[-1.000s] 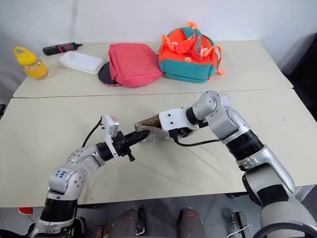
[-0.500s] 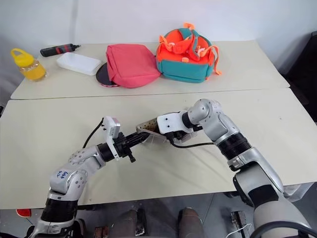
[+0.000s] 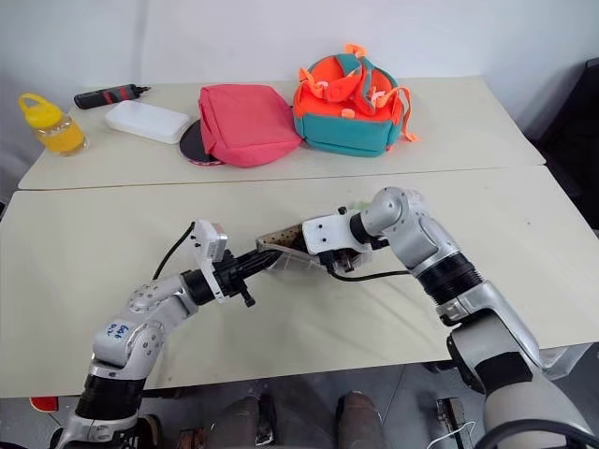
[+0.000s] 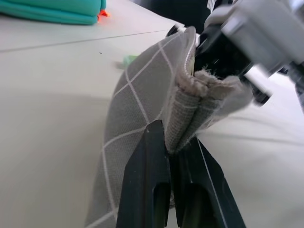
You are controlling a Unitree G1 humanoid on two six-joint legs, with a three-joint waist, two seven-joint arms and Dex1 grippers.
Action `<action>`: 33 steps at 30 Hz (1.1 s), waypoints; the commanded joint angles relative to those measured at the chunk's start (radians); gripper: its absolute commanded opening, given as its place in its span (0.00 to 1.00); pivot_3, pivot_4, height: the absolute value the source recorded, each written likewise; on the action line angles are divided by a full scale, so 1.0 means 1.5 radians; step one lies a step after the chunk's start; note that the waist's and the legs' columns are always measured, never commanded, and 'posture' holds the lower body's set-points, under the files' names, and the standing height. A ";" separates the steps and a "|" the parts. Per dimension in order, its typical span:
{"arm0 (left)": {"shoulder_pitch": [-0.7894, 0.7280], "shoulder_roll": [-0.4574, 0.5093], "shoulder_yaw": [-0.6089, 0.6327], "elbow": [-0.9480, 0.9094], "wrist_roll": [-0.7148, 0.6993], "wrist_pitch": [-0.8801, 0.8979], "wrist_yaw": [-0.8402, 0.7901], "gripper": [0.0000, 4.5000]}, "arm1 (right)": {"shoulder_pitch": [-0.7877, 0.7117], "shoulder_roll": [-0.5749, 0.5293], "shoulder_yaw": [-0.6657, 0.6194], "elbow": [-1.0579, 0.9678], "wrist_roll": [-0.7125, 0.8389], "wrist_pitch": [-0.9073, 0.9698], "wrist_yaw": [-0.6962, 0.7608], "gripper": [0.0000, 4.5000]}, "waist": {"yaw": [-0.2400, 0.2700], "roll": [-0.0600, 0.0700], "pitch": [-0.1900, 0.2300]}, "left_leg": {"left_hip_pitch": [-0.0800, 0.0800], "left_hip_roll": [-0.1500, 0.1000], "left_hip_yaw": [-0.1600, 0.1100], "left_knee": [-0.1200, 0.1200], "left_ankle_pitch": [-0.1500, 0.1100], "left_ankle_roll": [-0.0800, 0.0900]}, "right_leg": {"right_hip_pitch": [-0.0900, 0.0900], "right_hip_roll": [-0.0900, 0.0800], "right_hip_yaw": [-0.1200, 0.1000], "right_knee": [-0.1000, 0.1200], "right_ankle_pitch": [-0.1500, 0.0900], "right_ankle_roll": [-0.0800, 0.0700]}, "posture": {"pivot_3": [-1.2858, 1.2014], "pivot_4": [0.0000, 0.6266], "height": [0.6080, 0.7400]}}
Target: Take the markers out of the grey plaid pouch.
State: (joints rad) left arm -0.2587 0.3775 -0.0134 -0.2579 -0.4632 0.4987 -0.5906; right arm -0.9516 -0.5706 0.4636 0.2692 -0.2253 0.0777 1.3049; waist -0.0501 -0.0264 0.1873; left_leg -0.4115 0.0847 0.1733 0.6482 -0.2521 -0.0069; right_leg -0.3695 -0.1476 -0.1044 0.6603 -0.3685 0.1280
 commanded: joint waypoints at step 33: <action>0.059 0.301 0.349 0.221 0.184 -0.359 0.049 0.00 | 0.056 -0.041 -0.258 -0.124 0.260 0.153 -0.138 0.12 | -0.004 0.000 0.001 | -0.007 0.000 0.001 -0.001 -0.001 0.000 | -0.007 0.000 -0.001 -0.001 0.000 0.000 | 0.52 0.24 1.00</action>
State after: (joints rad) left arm -0.1828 0.8055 0.4850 0.0866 -0.2074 0.0060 -0.5176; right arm -0.8396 -0.6256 0.1102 0.1180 0.1475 0.3022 1.1250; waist -0.0559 -0.0262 0.1889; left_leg -0.4218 0.0853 0.1750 0.6470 -0.2534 -0.0072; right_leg -0.3807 -0.1476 -0.1063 0.6599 -0.3684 0.1286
